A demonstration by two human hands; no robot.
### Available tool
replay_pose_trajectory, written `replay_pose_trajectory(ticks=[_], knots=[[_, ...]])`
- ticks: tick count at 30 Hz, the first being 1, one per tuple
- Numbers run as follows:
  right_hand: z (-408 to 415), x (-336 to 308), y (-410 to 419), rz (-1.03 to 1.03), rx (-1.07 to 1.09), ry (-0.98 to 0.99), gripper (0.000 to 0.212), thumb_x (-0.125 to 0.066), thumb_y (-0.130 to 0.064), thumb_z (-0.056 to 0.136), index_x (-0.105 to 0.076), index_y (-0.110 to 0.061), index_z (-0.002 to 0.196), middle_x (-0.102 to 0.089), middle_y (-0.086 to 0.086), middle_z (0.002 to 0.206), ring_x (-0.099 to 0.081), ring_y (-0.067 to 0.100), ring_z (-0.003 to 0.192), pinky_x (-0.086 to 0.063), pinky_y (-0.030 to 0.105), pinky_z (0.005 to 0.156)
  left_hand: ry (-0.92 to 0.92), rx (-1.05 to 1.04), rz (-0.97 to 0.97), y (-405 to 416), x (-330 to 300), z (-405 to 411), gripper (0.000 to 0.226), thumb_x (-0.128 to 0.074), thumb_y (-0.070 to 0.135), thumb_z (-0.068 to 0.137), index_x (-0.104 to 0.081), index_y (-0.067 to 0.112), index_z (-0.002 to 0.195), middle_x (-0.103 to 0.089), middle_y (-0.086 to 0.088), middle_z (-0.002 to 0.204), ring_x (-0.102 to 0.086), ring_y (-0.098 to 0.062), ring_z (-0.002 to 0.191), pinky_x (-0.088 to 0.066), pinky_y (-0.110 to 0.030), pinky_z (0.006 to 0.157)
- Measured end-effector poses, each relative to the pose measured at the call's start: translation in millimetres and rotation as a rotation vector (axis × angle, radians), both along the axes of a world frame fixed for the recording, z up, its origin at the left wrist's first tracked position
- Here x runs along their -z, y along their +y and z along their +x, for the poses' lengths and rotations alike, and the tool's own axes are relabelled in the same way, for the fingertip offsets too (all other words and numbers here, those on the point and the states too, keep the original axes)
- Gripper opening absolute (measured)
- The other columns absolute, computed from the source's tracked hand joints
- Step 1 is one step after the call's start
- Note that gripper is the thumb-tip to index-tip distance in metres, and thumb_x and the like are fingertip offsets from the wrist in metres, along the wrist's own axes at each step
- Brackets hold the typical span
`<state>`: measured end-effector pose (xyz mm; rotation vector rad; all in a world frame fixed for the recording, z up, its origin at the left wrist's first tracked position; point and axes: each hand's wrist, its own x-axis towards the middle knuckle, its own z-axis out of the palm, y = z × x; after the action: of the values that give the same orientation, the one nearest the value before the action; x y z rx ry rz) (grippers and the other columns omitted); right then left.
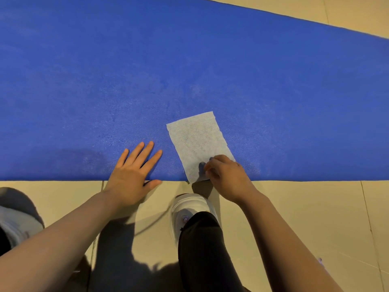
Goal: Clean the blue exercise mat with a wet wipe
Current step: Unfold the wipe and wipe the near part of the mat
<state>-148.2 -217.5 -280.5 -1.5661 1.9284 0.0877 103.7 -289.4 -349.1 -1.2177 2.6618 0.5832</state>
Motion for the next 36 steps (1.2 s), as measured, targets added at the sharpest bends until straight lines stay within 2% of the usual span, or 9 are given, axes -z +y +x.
replay_pose_trajectory(ticks=[3, 7, 9, 12, 15, 23, 29, 34, 36], knots=[[5, -8, 14, -0.156, 0.173, -0.072, 0.021, -0.051, -0.025, 0.101, -0.067, -0.014, 0.11, -0.06, 0.001, 0.119, -0.056, 0.016, 0.094, -0.049, 0.038, 0.092, -0.027, 0.016, 0.049, 1, -7, 8, 0.072, -0.014, 0.062, 0.1, -0.045, 0.018, 0.147, -0.042, -0.01, 0.153, -0.035, -0.03, 0.139, -0.035, -0.055, 0.108], [12, -28, 34, -0.174, 0.272, -0.116, 0.019, -0.055, -0.028, 0.099, -0.067, -0.02, 0.111, -0.062, -0.006, 0.117, -0.054, 0.005, 0.093, -0.044, 0.012, 0.08, -0.141, -0.046, 0.145, -5, -27, -1, 0.063, -0.033, 0.05, 0.104, -0.009, 0.031, 0.158, 0.001, 0.006, 0.166, -0.006, -0.019, 0.153, -0.007, -0.043, 0.123], [12, -41, 43, -0.159, 0.295, -0.107, 0.019, -0.054, -0.029, 0.1, -0.066, -0.021, 0.112, -0.061, -0.006, 0.12, -0.051, 0.002, 0.095, -0.037, 0.005, 0.073, -0.175, -0.098, 0.189, -3, -43, -1, 0.061, -0.036, 0.047, 0.104, -0.01, 0.034, 0.158, -0.007, 0.007, 0.166, -0.011, -0.016, 0.152, -0.009, -0.04, 0.122], [13, -68, 49, -0.155, 0.342, -0.107, 0.023, -0.051, -0.031, 0.101, -0.062, -0.023, 0.119, -0.057, -0.006, 0.129, -0.048, 0.003, 0.099, -0.036, 0.01, 0.075, -0.105, -0.162, 0.104, 1, -64, 5, 0.055, -0.04, 0.045, 0.103, -0.025, 0.031, 0.154, -0.028, 0.007, 0.158, -0.037, -0.016, 0.14, -0.025, -0.036, 0.115], [16, -89, 45, -0.192, 0.341, -0.085, 0.03, -0.049, -0.031, 0.102, -0.057, -0.022, 0.129, -0.052, -0.005, 0.137, -0.052, 0.009, 0.11, -0.035, 0.015, 0.087, -0.065, -0.22, 0.065, 1, -82, 9, 0.049, -0.042, 0.043, 0.103, -0.035, 0.029, 0.149, -0.035, 0.007, 0.153, -0.044, -0.017, 0.133, -0.033, -0.034, 0.108], [24, -49, -12, -0.137, 0.199, 0.022, 0.045, -0.037, -0.038, 0.105, -0.039, -0.023, 0.147, -0.035, -0.002, 0.154, -0.034, 0.017, 0.14, -0.031, 0.029, 0.112, 0.11, -0.42, -0.01, -27, -66, 10, 0.047, -0.047, 0.04, 0.101, -0.05, 0.017, 0.142, -0.045, -0.005, 0.148, -0.036, -0.025, 0.14, -0.032, -0.043, 0.11], [26, 36, -45, -0.291, 0.053, 0.101, 0.062, -0.021, -0.048, 0.1, -0.047, -0.013, 0.144, -0.043, 0.013, 0.151, -0.039, 0.034, 0.14, -0.031, 0.045, 0.114, 0.093, -0.528, -0.106, -53, -4, 9, 0.069, -0.034, 0.058, 0.09, -0.055, 0.016, 0.14, -0.046, -0.014, 0.149, -0.037, -0.037, 0.141, -0.023, -0.07, 0.106], [-1, 78, -55, -0.354, -0.206, 0.129, 0.057, -0.028, -0.046, 0.103, -0.034, -0.019, 0.152, -0.028, 0.006, 0.159, -0.023, 0.026, 0.148, -0.016, 0.049, 0.121, 0.014, -0.518, -0.239, -51, 19, 7, 0.064, -0.032, 0.052, 0.096, -0.048, 0.016, 0.146, -0.039, -0.015, 0.154, -0.031, -0.037, 0.144, -0.017, -0.064, 0.11], [-24, 84, -63, -0.398, -0.096, 0.18, 0.057, -0.03, -0.045, 0.101, -0.037, -0.018, 0.151, -0.03, 0.007, 0.159, -0.025, 0.027, 0.147, -0.016, 0.052, 0.118, 0.039, -0.528, -0.255, -52, 20, 8, 0.06, -0.032, 0.048, 0.097, -0.048, 0.016, 0.145, -0.04, -0.014, 0.154, -0.032, -0.036, 0.143, -0.017, -0.064, 0.11]])
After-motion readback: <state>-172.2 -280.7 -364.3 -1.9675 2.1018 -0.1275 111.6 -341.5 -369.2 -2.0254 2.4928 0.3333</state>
